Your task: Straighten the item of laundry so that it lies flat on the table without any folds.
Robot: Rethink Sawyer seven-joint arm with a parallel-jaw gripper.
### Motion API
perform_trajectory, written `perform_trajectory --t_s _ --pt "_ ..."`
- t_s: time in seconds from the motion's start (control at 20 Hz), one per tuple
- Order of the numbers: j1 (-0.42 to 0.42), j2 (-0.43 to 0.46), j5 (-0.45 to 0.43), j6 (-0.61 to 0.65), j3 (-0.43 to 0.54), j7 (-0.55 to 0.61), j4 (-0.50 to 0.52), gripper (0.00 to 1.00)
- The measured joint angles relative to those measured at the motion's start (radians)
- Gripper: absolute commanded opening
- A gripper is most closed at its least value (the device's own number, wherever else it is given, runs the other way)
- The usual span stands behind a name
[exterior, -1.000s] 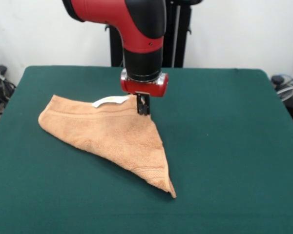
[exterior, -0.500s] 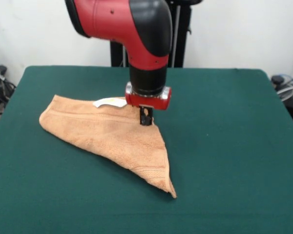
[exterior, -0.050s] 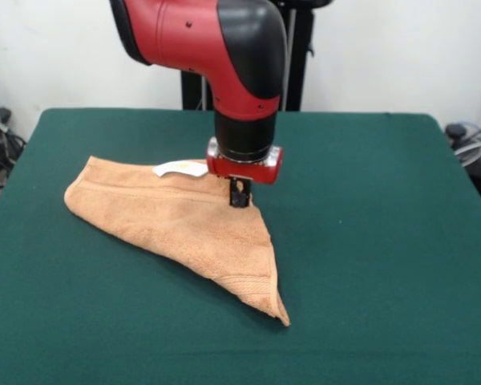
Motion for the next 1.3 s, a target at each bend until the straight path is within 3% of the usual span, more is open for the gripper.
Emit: perform_trajectory --t_s 0.75,1.3 --pt "0.03 0.007 0.049 0.013 -0.03 0.0 -0.008 0.0" --pt "0.129 0.019 0.158 -0.038 -0.109 0.007 0.004 0.0"
